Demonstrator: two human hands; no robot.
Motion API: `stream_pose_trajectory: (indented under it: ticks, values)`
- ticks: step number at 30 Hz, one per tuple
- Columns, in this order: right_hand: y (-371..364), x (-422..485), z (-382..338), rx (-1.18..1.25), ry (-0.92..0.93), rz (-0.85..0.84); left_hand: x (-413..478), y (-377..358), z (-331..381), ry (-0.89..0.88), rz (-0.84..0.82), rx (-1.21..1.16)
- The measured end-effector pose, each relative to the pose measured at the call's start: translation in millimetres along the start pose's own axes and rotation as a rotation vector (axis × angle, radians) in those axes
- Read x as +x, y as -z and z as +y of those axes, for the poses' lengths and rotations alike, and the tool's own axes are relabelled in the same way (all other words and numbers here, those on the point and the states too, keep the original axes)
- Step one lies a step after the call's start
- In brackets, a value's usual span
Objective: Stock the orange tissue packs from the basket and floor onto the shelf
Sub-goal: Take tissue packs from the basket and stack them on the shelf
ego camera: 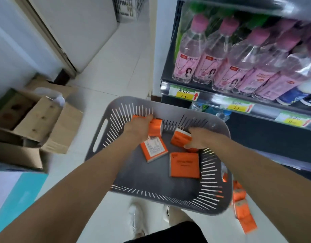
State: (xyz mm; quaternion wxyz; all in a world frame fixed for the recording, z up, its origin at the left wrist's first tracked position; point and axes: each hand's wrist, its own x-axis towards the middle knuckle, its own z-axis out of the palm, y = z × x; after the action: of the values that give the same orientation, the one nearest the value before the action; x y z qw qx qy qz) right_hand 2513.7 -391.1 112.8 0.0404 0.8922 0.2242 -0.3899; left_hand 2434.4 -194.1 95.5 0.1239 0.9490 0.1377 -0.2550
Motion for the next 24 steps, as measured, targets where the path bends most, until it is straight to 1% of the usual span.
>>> stream_pose_trajectory:
  ticks: [2, 5, 7, 9, 11, 15, 17, 19, 21, 24]
  values:
    - [-7.2, 13.7, 4.8, -0.03, -0.002, 0.018, 10.8, 0.4, -0.4, -0.027, 0.046, 0.093]
    - [-17.1, 27.5, 7.0, -0.102, 0.003, 0.052, 20.2, -1.3, -1.6, -0.036, 0.061, 0.221]
    - [-22.0, 32.0, 5.4, -0.183, 0.013, 0.063, 23.2, -2.3, -4.1, -0.018, 0.072, 0.242]
    - [-24.1, 35.0, 4.7, -0.242, 0.03, 0.124, 24.2, -0.4, -5.7, -0.005, 0.072, 0.223]
    - [-24.3, 33.7, 3.9, -0.233, 0.057, 0.173, 20.4, 6.2, -5.6, -0.004, 0.049, 0.19]
    - [-2.7, 11.9, -1.8, -0.135, 0.109, 0.144, 4.6, 36.3, -8.4, -0.054, 0.002, 0.143]
    - [17.7, -6.1, -4.9, -0.061, 0.125, 0.108, -10.5, 62.3, -9.4, -0.11, -0.093, 0.11]
    - [40.7, -26.8, -7.3, -0.019, 0.132, 0.085, -29.6, 94.2, -9.4, -0.127, -0.15, 0.066]
    - [63.3, -51.6, -10.8, 0.024, 0.129, 0.073, -50.7, 127.2, -6.9, -0.169, -0.166, 0.0]
    - [94.8, -92.3, -17.2, -0.01, 0.149, 0.132, -83.6, 174.7, 3.8, -0.275, -0.133, -0.056]
